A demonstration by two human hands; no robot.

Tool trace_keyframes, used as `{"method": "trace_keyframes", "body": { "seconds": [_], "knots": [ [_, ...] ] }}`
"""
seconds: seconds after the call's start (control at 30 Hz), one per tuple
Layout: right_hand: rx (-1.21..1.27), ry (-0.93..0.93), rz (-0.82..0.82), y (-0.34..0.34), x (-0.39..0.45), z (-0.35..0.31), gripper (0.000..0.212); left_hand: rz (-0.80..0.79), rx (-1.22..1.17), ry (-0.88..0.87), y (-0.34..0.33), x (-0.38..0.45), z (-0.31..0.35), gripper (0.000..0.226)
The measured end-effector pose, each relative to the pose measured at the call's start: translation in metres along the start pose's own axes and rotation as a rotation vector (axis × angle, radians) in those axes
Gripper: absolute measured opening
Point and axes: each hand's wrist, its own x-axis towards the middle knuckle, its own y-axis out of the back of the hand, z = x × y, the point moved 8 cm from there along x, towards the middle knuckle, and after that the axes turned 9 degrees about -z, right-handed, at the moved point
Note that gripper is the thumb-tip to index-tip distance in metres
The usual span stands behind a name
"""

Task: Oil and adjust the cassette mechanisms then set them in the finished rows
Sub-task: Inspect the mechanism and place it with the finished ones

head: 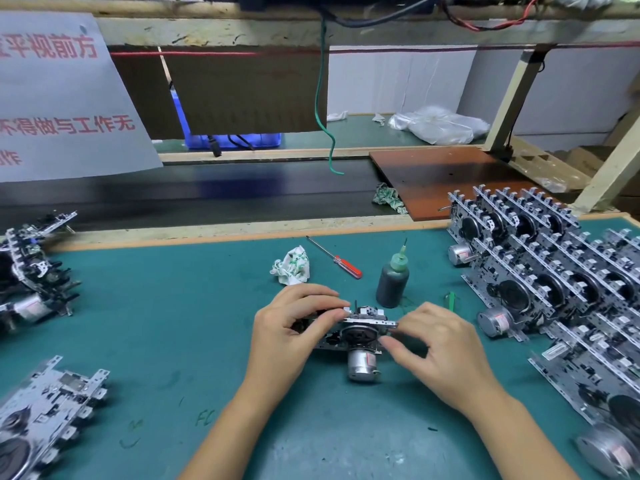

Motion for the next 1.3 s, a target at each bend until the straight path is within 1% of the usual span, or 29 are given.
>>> {"method": "trace_keyframes", "body": {
  "seconds": [0.1,0.17,0.23,0.33,0.47,0.57,0.67,0.73,0.83,0.9,0.97,1.0,1.07,1.13,1.23,1.3],
  "knots": [
    [-0.037,0.018,0.002,-0.002,0.001,-0.002,0.044,0.003,-0.005,0.009,-0.001,0.0,-0.001,0.011],
    [0.028,-0.027,0.0,-0.004,0.001,0.003,0.042,0.009,-0.011,0.013,-0.001,0.0,-0.002,0.009],
    [0.195,-0.087,-0.024,-0.008,0.002,0.008,0.038,0.007,-0.018,0.012,-0.001,0.0,-0.002,0.005],
    [0.49,-0.122,-0.102,-0.022,0.01,0.004,0.042,-0.001,-0.017,0.005,0.0,-0.001,-0.001,0.005],
    [0.71,-0.109,-0.156,-0.031,0.02,-0.002,0.029,0.001,-0.027,-0.012,0.0,-0.002,0.001,0.007],
    [0.769,-0.129,-0.161,-0.033,0.02,0.002,0.029,0.004,-0.022,-0.015,-0.001,-0.002,-0.001,0.007],
    [0.809,-0.109,-0.17,-0.033,0.022,0.003,0.031,-0.006,-0.04,-0.026,-0.002,-0.001,-0.002,0.007],
    [0.838,-0.108,-0.161,-0.032,0.022,0.003,0.032,-0.028,-0.044,-0.048,-0.003,0.0,0.0,0.01],
    [0.821,-0.134,-0.153,-0.033,0.021,0.004,0.033,-0.037,-0.035,-0.071,-0.004,0.002,0.003,0.011],
    [0.82,-0.123,-0.201,-0.034,0.021,0.0,0.03,-0.025,-0.027,-0.073,-0.003,0.001,0.004,0.006],
    [0.77,-0.111,-0.237,-0.032,0.018,0.0,0.032,-0.015,-0.027,-0.055,-0.003,0.0,0.003,0.007],
    [0.675,-0.109,-0.213,-0.028,0.015,0.003,0.034,-0.013,-0.025,-0.046,-0.003,-0.001,0.001,0.006],
    [0.389,-0.08,-0.095,-0.012,0.008,0.009,0.035,-0.006,-0.019,-0.035,-0.002,-0.001,0.0,0.01],
    [0.187,-0.028,-0.007,-0.003,0.003,0.007,0.037,0.0,-0.028,-0.022,-0.003,-0.001,-0.002,0.012],
    [0.034,0.002,0.012,-0.003,0.003,0.002,0.044,0.0,-0.039,0.003,-0.003,-0.001,-0.004,0.012],
    [0.013,0.008,0.018,-0.004,0.002,0.002,0.044,0.002,-0.036,0.001,-0.002,-0.002,-0.004,0.009]
  ]
}}
